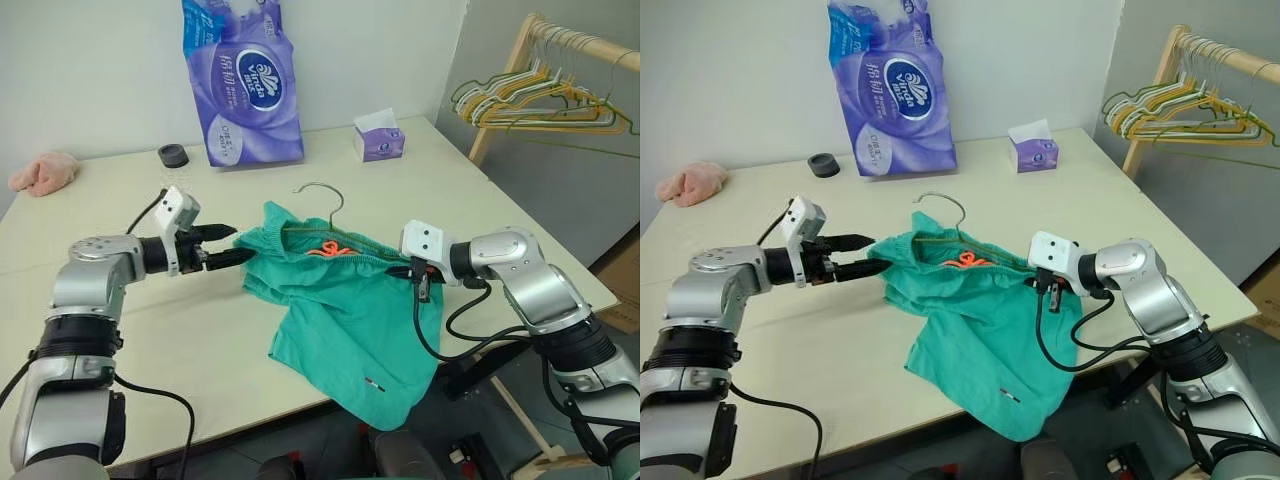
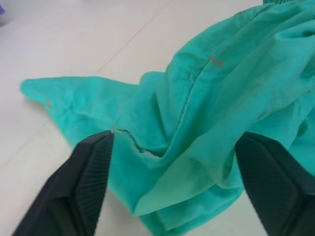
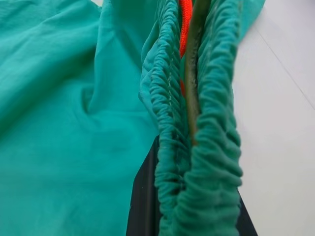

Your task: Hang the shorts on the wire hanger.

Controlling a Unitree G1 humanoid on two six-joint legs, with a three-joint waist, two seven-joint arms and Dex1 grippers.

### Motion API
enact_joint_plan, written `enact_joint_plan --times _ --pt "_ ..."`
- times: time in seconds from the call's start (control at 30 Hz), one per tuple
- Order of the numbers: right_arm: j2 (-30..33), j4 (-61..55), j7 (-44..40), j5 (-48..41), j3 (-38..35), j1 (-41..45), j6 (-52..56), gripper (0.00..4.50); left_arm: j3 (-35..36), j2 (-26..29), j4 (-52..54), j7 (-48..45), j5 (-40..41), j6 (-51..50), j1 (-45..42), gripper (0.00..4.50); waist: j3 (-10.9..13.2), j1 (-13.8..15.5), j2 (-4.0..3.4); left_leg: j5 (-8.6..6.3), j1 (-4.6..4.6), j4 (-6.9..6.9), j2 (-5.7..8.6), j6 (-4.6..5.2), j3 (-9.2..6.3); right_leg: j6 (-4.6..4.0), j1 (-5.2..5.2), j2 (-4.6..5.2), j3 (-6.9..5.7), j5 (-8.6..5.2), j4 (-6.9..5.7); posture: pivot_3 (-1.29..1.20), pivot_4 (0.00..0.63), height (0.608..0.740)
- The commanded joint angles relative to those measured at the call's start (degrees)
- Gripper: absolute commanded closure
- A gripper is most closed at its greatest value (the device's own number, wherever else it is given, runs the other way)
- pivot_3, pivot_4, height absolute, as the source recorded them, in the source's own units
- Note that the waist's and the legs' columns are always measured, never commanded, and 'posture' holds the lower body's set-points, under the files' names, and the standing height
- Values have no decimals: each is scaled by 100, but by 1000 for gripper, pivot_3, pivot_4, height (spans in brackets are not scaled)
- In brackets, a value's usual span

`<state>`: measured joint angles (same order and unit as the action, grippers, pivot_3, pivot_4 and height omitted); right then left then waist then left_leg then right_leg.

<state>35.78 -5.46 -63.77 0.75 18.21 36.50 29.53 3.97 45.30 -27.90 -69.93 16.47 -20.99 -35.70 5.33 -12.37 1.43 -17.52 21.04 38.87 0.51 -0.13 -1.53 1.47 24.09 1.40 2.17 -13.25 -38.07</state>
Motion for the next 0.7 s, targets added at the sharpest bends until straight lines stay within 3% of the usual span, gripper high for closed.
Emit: enact_joint_plan --times 0.03,0.27,0.7 --pt "47 -196 -87 -153 -34 78 10 4500 -229 50 -203 -144 -309 595 -242 321 0 23 0 0 0 0 0 0 0 0 0 0 0 0 0 -217 48 740" --pt "95 -320 -146 -193 -42 72 95 4500 -624 68 -463 -735 -594 1264 -316 321 0 19 0 0 0 1 1 0 4 0 1 0 3 0 -2 -223 49 740" --pt "340 -630 -330 -888 -282 242 783 4500 -640 -340 -1454 -697 -799 1854 -802 321 0 12 1 -1 2 3 1 2 4 1 1 0 1 0 -1 -238 44 740"
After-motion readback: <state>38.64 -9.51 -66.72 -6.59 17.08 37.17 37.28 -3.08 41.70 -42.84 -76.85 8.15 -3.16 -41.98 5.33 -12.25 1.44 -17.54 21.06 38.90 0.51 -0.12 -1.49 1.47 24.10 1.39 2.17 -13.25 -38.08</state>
